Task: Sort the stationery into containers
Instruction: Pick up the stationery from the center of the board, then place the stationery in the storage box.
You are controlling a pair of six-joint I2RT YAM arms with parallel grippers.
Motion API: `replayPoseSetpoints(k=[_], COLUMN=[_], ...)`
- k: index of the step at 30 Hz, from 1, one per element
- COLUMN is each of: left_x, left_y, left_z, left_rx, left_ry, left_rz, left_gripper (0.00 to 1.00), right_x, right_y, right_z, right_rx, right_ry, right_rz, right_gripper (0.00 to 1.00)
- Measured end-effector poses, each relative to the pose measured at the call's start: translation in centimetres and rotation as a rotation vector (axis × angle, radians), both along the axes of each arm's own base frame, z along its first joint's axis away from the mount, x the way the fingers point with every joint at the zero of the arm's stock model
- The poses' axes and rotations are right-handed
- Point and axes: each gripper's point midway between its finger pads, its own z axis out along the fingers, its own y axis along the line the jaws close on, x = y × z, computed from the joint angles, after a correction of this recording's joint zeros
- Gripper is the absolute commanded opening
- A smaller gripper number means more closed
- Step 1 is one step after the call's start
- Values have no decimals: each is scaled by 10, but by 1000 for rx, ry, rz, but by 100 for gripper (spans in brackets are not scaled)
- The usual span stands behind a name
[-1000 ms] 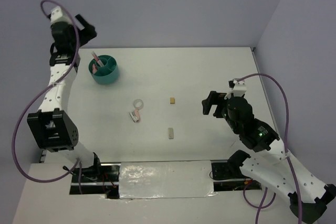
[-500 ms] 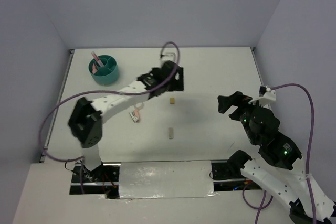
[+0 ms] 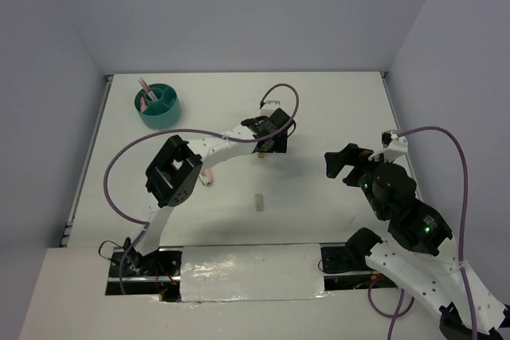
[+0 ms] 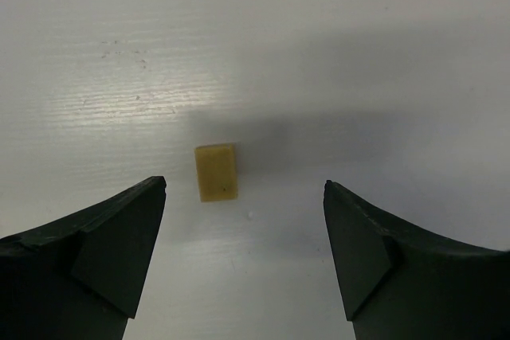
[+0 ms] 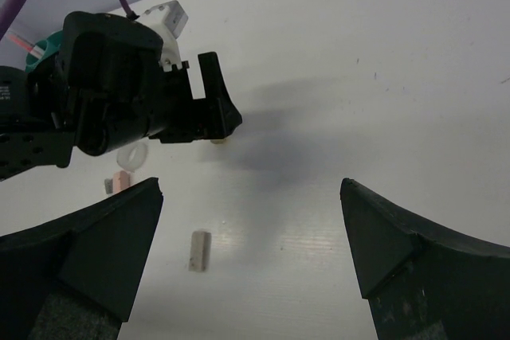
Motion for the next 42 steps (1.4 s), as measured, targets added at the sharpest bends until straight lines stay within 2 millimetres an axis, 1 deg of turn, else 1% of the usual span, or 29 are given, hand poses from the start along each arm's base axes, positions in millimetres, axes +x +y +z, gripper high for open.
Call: replayPoseSetpoints(k=[2, 4, 6, 7, 9, 12, 13, 14, 15, 17, 21, 22, 23, 24, 26, 29, 31, 33, 34, 35, 36, 37, 39, 40, 42], left_x=[6, 10, 10, 10, 11, 12, 12, 12, 11, 10, 11, 11, 11, 11, 12, 14, 18, 28, 38, 51, 67, 86, 123, 137, 159], left_y=[4, 9, 17, 21, 25, 25, 24, 22, 21, 19, 19, 19, 18, 18, 17, 19, 27, 44, 55, 70, 90, 114, 173, 205, 266], left_z=[-6, -15, -24, -29, -33, -35, -36, -37, -39, -42, -44, -44, -44, -44, -42, -39, -35, -21, -8, 7, 27, 52, 107, 131, 176], left_rx=[-10, -18, -16, -14, -18, -28, -32, -38, -42, -46, -43, -42, -42, -43, -47, -37, -23, -20, -40, -68, -104, -148, -234, -259, -271], left_ry=[8, 22, 43, 54, 62, 70, 71, 72, 73, 80, 78, 77, 77, 76, 72, 63, 59, 52, 38, 20, -11, -65, -197, -266, -402], left_rz=[22, 38, 47, 53, 61, 59, 56, 56, 54, 55, 57, 58, 58, 60, 59, 53, 47, 49, 62, 83, 111, 154, 238, 284, 363], left_gripper=[86, 83, 82, 80, 78, 73, 65, 61, 51, 42, 43, 40, 31, 12, 0, 0, 0, 0, 0, 0, 2, 2, 2, 2, 3], right_x=[0, 0, 1, 1, 2, 3, 4, 4, 5, 6, 6, 6, 6, 6, 6, 6, 6, 6, 6, 6, 6, 6, 7, 7, 8], right_y=[2, 3, 5, 6, 7, 9, 10, 10, 11, 13, 14, 15, 15, 15, 15, 15, 15, 15, 15, 15, 15, 15, 17, 17, 19], right_z=[-3, -6, -9, -10, -11, -12, -13, -14, -16, -18, -21, -21, -21, -21, -21, -21, -21, -21, -21, -21, -21, -22, -23, -24, -27], right_rx=[-6, -12, -19, -22, -28, -32, -33, -35, -40, -45, -51, -50, -51, -50, -52, -54, -57, -61, -63, -66, -69, -70, -68, -67, -72], right_ry=[6, 11, 16, 20, 24, 27, 29, 32, 37, 44, 54, 54, 54, 55, 54, 54, 54, 53, 53, 52, 51, 51, 46, 46, 51], right_rz=[10, 17, 24, 29, 34, 42, 43, 45, 48, 50, 56, 57, 58, 59, 61, 65, 66, 67, 68, 69, 70, 72, 75, 78, 85], right_gripper=[100, 100, 100, 100, 100, 100, 100, 100, 100, 100, 100, 100, 100, 100, 100, 100, 100, 100, 100, 100, 100, 100, 100, 100, 100])
